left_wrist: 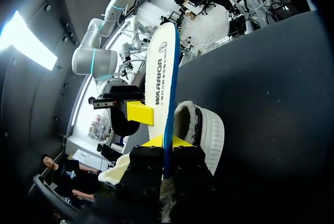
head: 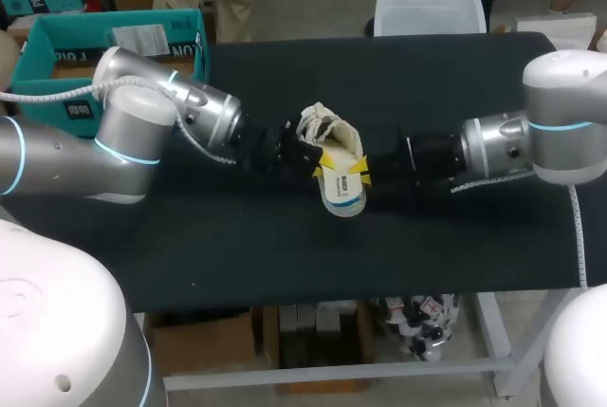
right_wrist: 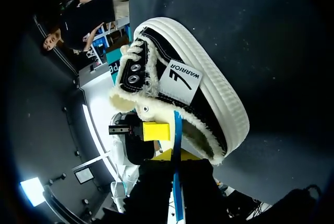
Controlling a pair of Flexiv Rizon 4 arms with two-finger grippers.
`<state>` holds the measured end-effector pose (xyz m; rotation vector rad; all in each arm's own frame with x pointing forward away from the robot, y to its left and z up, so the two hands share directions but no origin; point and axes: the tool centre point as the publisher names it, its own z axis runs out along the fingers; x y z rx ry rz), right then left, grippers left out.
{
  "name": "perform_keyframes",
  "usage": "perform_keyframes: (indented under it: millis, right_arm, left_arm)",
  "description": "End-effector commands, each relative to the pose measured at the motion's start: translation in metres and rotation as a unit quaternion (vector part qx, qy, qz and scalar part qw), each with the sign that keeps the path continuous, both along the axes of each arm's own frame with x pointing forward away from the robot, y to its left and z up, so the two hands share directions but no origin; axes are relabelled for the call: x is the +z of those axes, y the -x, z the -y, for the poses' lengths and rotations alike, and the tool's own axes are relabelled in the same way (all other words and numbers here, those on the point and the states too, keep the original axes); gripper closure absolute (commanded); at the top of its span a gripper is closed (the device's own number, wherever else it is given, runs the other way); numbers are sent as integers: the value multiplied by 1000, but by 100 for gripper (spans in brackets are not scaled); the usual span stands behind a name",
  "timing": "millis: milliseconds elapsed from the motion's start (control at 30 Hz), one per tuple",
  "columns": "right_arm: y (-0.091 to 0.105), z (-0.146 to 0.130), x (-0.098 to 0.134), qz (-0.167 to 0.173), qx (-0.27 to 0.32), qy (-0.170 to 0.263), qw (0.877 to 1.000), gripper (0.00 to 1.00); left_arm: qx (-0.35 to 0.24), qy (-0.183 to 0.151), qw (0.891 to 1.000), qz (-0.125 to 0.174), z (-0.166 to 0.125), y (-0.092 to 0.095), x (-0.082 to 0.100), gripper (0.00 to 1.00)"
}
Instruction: Open the shoe tongue, take the insole out of the shoe, put the insole back into the shoe, and pack the shoe into the shoebox
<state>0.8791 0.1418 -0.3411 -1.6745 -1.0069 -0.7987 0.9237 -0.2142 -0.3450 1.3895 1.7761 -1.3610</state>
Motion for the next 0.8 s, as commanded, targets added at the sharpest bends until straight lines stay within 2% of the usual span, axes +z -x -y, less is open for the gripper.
perform_keyframes:
  millis: [33, 67, 100, 167, 200, 233, 300, 333, 433, 600, 800]
  right_arm:
    - [2, 2, 2, 4, -4, 0, 1000, 100]
    - [3, 2, 2, 5, -4, 1, 1000, 100]
    - [3, 2, 3, 6, -5, 2, 1000, 100]
    - [4, 2, 4, 8, -7, 4, 1000, 100]
    - [4, 2, 4, 8, -7, 4, 1000, 100]
    - [4, 2, 4, 9, -9, 6, 1000, 100]
    - [4, 1, 4, 9, -9, 6, 1000, 100]
    - [3, 1, 4, 8, -10, 9, 1000, 100]
    - [3, 0, 4, 7, -12, 14, 1000, 100]
    - [-1, -3, 4, 5, -13, 22, 1000, 100]
    - [-11, -9, 1, -2, -9, 30, 1000, 100]
  left_arm:
    - [-4, -3, 1000, 2, 0, 5, 4, 40]
    - [-6, -1, 1000, 5, -1, 8, 6, 34]
    - [-8, -1, 1000, 8, -1, 12, 9, 33]
    - [-14, 2, 1000, 17, 0, 19, 14, 33]
    - [-14, 1, 1000, 20, 0, 22, 16, 36]
    - [-18, 2, 1000, 22, 1, 25, 17, 48]
    - [-19, 2, 999, 26, 2, 28, 19, 62]
    - [-20, 2, 999, 28, 3, 30, 20, 75]
    - [-20, -3, 999, 33, 4, 32, 20, 100]
    - [-14, -21, 999, 39, 7, 29, 16, 100]
    - [-7, -25, 999, 31, 3, 15, 10, 100]
